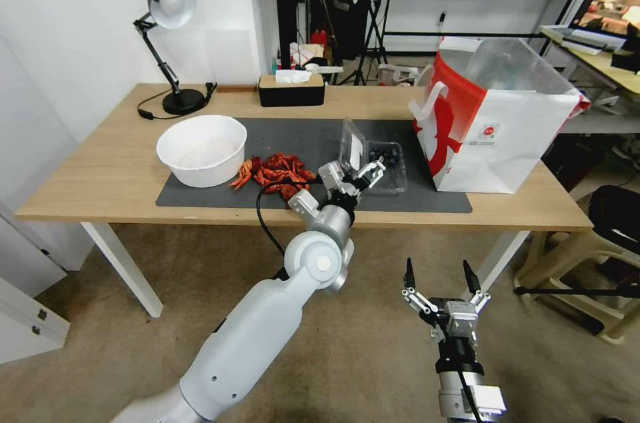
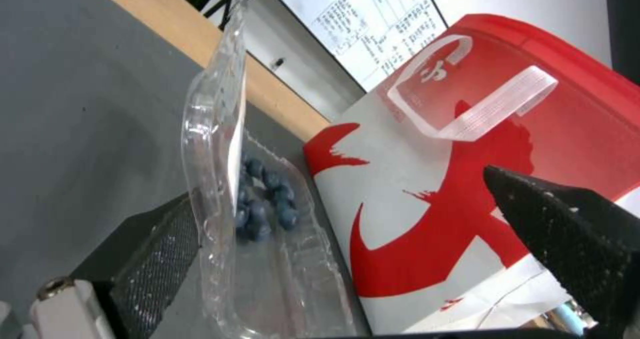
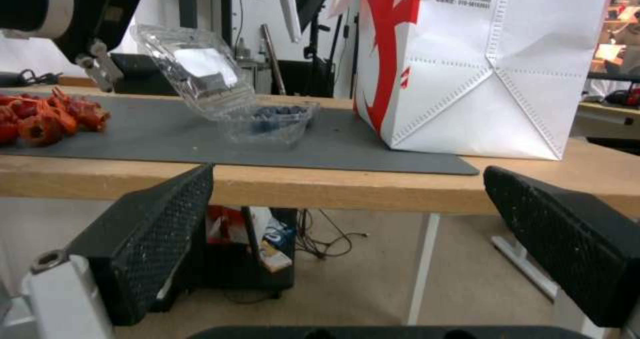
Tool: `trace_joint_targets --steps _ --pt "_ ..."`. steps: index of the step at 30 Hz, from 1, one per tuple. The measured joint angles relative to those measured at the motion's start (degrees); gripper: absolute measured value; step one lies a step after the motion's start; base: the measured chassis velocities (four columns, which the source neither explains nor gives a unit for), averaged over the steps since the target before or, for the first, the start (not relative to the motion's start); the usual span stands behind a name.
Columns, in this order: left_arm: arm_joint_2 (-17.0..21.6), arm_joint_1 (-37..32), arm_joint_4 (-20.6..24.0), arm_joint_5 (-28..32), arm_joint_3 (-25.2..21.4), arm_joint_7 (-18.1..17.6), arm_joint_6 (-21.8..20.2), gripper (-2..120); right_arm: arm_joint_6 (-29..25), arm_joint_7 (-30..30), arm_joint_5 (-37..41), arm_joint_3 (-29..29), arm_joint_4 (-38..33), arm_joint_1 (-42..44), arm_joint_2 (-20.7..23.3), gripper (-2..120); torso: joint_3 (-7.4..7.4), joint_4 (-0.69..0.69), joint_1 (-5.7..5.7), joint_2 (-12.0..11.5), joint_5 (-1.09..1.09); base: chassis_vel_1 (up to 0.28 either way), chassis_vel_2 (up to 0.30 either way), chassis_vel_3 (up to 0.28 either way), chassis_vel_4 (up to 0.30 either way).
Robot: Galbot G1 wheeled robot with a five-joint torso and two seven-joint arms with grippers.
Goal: Close the takeout container lid, then place the container into the takeout bag.
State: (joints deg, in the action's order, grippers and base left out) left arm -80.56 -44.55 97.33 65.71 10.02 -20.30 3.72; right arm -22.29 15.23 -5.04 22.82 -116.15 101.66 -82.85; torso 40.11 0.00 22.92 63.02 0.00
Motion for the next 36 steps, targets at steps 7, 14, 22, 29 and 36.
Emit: trace_joint_targets --steps 7,14,22,29,36 --pt "0.6 0.0 0.0 -0.4 0.0 2.3 0.4 100 0.0 0.1 0.0 0.0 0.2 -0.1 0.0 100 0.0 0.0 0.0 0.0 0.0 0.0 0.0 0.0 0.0" --pt "1.4 0.3 -1.0 -4.2 1.1 7.2 0.7 100 -0.1 0.4 0.0 -0.1 0.3 -0.2 0.1 100 0.0 0.0 0.0 0.0 0.0 0.0 0.0 0.0 0.0" --pt "1.9 1.9 -3.5 -6.8 3.0 12.8 1.4 100 -0.5 0.5 -0.2 -0.1 0.3 0.1 0.1 100 0.0 0.0 0.0 0.0 0.0 0.0 0.0 0.0 0.0" --pt "2.1 4.8 -5.2 -6.3 5.5 14.3 1.3 100 -1.1 0.6 -0.4 0.0 0.3 0.4 0.0 100 0.0 0.0 0.0 0.0 0.0 0.0 0.0 0.0 0.0" --pt "1.5 9.0 -7.6 -3.9 9.5 15.0 0.0 100 -1.1 0.9 -0.6 0.0 0.2 0.2 0.0 100 0.0 0.0 0.0 0.0 0.01 0.0 0.0 0.0 0.0"
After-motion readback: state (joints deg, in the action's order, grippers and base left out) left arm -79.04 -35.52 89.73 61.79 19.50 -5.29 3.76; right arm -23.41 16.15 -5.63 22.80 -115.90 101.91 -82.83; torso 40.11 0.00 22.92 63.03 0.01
